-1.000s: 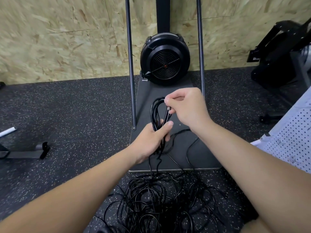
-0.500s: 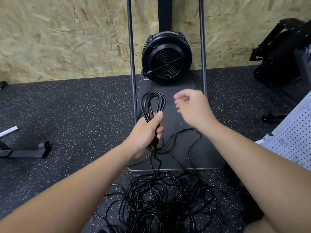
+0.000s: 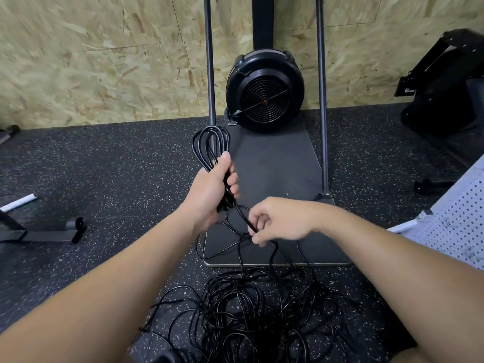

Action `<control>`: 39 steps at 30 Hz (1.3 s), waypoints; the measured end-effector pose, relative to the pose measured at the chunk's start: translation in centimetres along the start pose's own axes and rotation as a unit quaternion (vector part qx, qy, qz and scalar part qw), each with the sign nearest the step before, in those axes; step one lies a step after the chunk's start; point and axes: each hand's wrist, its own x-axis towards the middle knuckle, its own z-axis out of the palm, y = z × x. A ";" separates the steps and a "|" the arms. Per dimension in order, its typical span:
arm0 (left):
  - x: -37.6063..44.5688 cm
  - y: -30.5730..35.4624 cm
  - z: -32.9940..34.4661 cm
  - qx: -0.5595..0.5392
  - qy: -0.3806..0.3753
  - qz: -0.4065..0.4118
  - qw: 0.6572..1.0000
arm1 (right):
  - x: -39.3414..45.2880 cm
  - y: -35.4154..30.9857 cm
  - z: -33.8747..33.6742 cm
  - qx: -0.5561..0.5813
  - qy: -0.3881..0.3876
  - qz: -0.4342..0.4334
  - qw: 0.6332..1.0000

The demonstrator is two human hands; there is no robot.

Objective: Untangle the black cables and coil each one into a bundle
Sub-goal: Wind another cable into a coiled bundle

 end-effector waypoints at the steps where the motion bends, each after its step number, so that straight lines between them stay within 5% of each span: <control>1: 0.1 0.0 -0.4 0.036 0.027 0.006 0.999 | -0.1 -0.1 -0.4 -0.001 0.006 -0.005 1.000; 5: 0.3 -0.1 -1.3 0.205 0.106 0.023 0.973 | -0.8 -1.5 -2.1 0.089 0.088 -0.040 0.991; 9: -0.1 -1.3 -0.7 0.279 0.024 -0.013 0.960 | -1.1 -2.9 -2.2 0.112 0.215 -0.087 0.966; 15: -1.5 -2.3 1.2 0.165 -0.062 -0.143 0.974 | -1.2 -2.3 -2.3 -0.034 0.364 0.060 0.929; 20: -1.5 -2.1 0.8 0.090 -0.195 -0.141 0.967 | -1.7 -1.9 -3.2 0.146 0.290 0.051 0.945; 25: -1.0 0.0 -0.1 -0.015 -0.261 -0.152 0.953 | -2.7 -1.3 -4.7 0.368 0.227 -0.071 0.899; 39: -0.8 -0.8 -1.2 0.134 -0.214 -0.108 0.962 | -2.0 -0.5 -4.2 0.208 0.237 0.037 0.948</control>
